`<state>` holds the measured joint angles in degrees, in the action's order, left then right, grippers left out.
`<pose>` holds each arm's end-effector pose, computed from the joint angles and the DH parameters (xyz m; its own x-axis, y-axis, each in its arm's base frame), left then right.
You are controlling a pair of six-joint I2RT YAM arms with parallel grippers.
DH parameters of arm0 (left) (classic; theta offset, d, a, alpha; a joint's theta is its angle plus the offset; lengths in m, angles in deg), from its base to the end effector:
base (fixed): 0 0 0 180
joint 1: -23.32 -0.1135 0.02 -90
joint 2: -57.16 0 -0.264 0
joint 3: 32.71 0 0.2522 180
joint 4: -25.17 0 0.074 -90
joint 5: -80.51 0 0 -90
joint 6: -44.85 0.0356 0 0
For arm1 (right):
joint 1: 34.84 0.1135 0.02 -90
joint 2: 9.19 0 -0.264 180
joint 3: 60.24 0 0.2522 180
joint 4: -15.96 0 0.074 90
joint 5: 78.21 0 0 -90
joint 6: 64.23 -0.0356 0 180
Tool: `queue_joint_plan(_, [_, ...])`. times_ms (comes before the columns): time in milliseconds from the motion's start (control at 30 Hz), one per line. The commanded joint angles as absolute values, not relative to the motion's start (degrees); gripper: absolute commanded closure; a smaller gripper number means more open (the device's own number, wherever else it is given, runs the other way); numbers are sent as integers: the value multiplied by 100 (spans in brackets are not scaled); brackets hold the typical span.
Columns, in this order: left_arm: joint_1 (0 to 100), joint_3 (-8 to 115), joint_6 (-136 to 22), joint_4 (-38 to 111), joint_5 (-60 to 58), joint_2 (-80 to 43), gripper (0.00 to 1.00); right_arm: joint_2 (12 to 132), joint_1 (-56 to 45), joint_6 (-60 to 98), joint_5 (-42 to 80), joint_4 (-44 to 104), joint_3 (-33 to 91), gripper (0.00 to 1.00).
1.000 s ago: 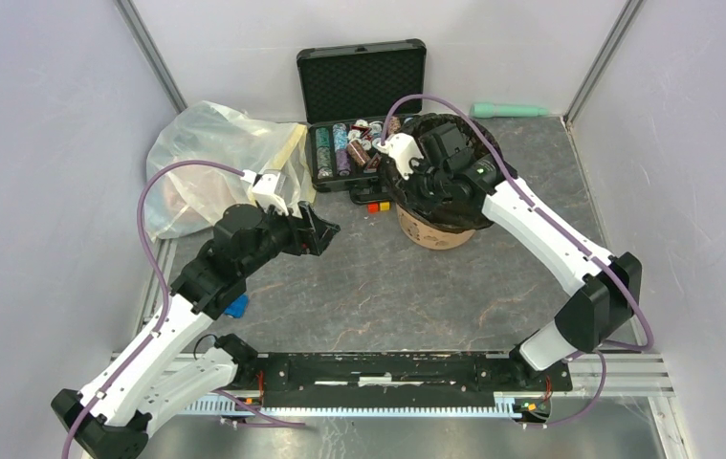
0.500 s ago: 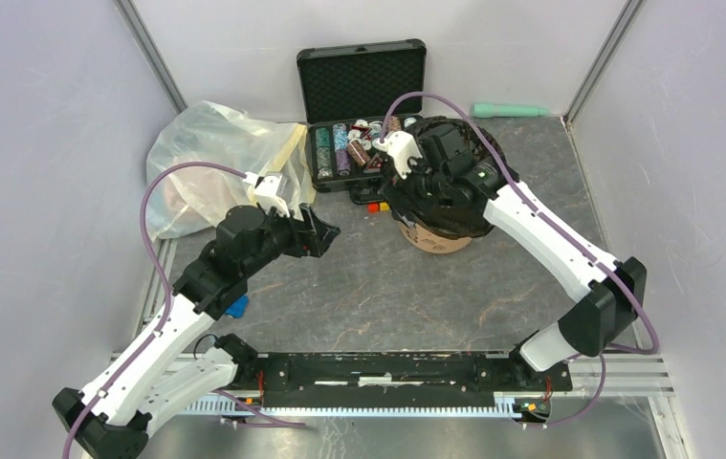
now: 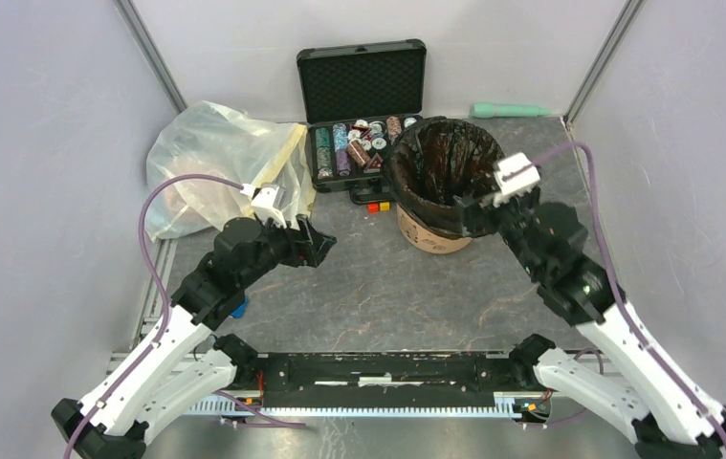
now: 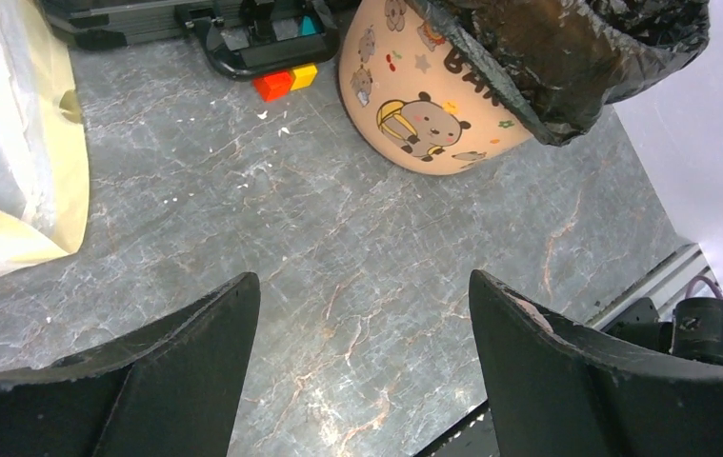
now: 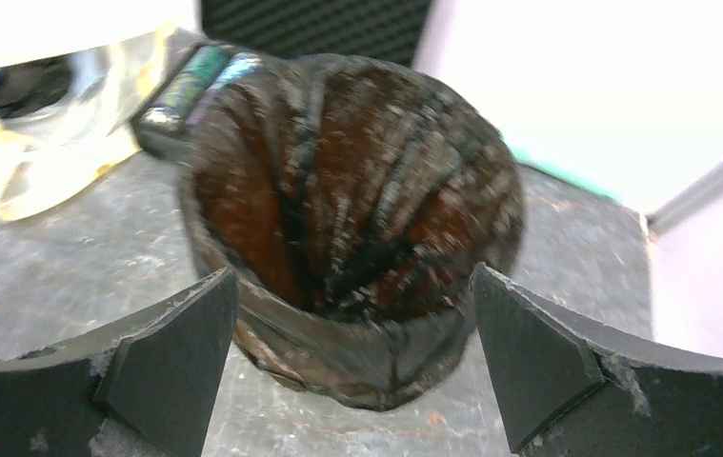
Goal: Put the trash bags into the trash bin
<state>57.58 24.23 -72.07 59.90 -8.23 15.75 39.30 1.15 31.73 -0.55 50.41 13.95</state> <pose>0.1388 -0.0955 0.3196 -0.5049 -0.2037 -0.8388 0.3941 0.8101 -0.4340 0.1499 0.0995 0.4040 -0.0806 -0.1839 -0.9796 -0.4138 0.9003 -0.1350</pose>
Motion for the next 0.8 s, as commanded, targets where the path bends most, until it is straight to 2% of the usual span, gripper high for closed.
queue_joint_plan(0, [5783,2183,-7295,5864,-1098,1848,13,2951,111,2755,-1731,3709,-101,2])
queue_joint_plan(200, [5778,1552,-7522,5517,-1155,2126,13,1731,105,2586,-2650,3092,-1832,2])
queue_joint_plan(433, [5780,1050,-7521,5330,-1418,2299,11,927,111,2209,-3077,2349,-3269,2])
queue_joint_plan(567, [5779,689,-7348,4922,-1718,2358,10,1277,115,2272,-3207,1825,-3798,2])
queue_joint_plan(767, [5784,195,-7325,4234,-2584,2349,4,2560,-75,2237,-3578,1197,-3916,2])
